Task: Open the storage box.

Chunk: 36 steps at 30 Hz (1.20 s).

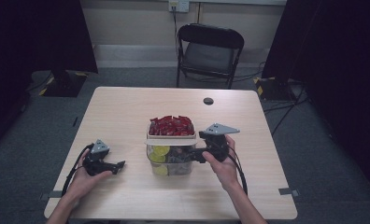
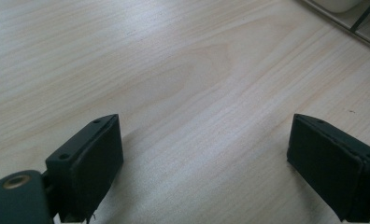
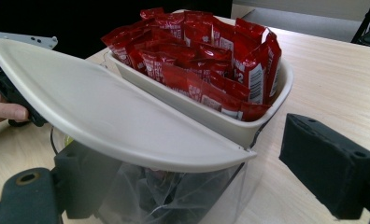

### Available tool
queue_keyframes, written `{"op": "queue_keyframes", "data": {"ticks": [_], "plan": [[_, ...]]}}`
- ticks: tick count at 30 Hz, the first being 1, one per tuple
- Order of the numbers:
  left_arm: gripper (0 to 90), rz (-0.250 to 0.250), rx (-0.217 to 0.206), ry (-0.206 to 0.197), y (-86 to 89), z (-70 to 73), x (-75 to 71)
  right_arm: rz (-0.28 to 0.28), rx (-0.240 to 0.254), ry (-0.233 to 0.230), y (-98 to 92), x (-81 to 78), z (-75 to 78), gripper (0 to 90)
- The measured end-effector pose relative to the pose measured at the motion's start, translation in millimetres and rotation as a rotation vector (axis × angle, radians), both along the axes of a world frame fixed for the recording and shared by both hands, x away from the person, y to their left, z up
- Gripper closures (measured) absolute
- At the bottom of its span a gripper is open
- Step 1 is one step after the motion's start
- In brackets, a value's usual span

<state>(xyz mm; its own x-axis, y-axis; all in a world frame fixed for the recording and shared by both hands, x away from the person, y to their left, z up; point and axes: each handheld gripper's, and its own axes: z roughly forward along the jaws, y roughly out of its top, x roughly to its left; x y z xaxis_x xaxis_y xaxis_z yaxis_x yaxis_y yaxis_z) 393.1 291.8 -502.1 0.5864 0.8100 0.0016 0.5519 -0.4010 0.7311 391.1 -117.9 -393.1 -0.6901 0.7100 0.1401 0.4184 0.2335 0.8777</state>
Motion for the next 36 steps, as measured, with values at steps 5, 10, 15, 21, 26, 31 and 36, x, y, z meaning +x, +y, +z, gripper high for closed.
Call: {"op": "queue_keyframes", "data": {"ticks": [5,10,15,21,26,31,36], "plan": [[10.1,0.0,0.0,0.0,0.0,0.0,0.0,-0.002,0.008,0.002,0.3,3.1,0.6,12.9],[10.1,0.001,0.0,0.0,0.0,0.0,-0.1,-0.013,0.014,0.007,-0.5,8.8,0.7,12.7],[10.0,0.001,0.001,0.002,0.0,0.1,-0.1,-0.019,0.02,0.009,-2.3,14.1,0.6,12.7],[10.0,0.0,0.0,0.0,0.0,0.0,0.0,-0.022,0.023,0.006,-2.3,18.8,1.5,12.8],[10.1,0.0,0.001,0.0,0.0,0.0,0.0,-0.027,0.032,0.015,-2.5,22.7,2.3,12.8],[10.1,0.001,0.0,0.002,0.0,0.0,-0.1,-0.03,0.029,0.019,-3.7,25.5,1.7,12.8],[11.1,-0.001,-0.002,0.0,-0.5,-0.1,-0.7,-0.039,0.027,0.02,-3.9,29.4,1.1,12.8]]}}
